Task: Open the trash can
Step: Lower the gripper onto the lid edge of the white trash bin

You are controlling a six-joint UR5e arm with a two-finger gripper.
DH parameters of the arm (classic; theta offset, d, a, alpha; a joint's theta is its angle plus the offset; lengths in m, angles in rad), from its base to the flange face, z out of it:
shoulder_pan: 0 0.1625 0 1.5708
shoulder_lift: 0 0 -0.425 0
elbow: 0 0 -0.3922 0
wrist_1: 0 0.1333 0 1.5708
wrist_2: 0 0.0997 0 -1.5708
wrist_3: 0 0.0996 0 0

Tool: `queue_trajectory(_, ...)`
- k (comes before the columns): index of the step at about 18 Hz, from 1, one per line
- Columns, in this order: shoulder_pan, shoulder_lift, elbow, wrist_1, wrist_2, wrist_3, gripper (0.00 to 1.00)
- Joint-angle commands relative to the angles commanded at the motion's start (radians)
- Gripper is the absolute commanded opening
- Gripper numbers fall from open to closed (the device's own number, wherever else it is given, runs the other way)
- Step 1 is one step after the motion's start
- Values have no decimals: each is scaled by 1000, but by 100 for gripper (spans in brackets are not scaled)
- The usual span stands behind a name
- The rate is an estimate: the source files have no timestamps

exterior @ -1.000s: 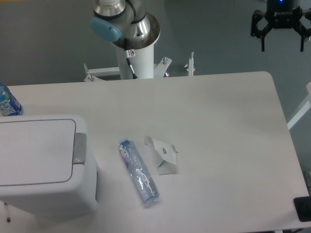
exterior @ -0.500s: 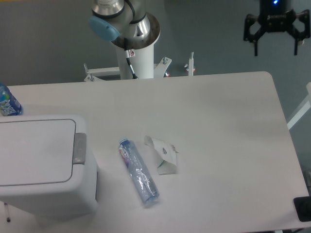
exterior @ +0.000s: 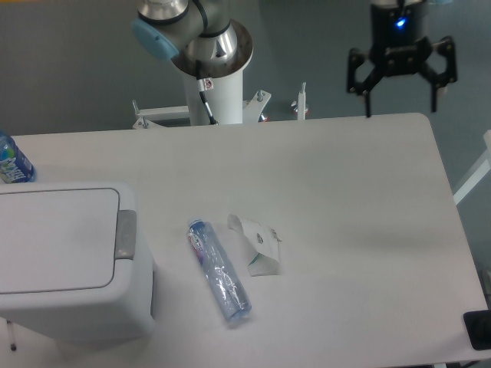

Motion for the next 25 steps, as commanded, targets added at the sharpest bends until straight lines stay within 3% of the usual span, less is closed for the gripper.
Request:
queue_trajectory(5, -127, -32, 12, 25, -3, -302, 100)
queue_trajectory(11, -245, -77, 29, 29, -21, -554, 100)
queue_trajectory(17, -318, -143, 74, 29, -133, -707, 100)
queue_trajectory(25, -350, -160, 60, 29, -248, -830, 100)
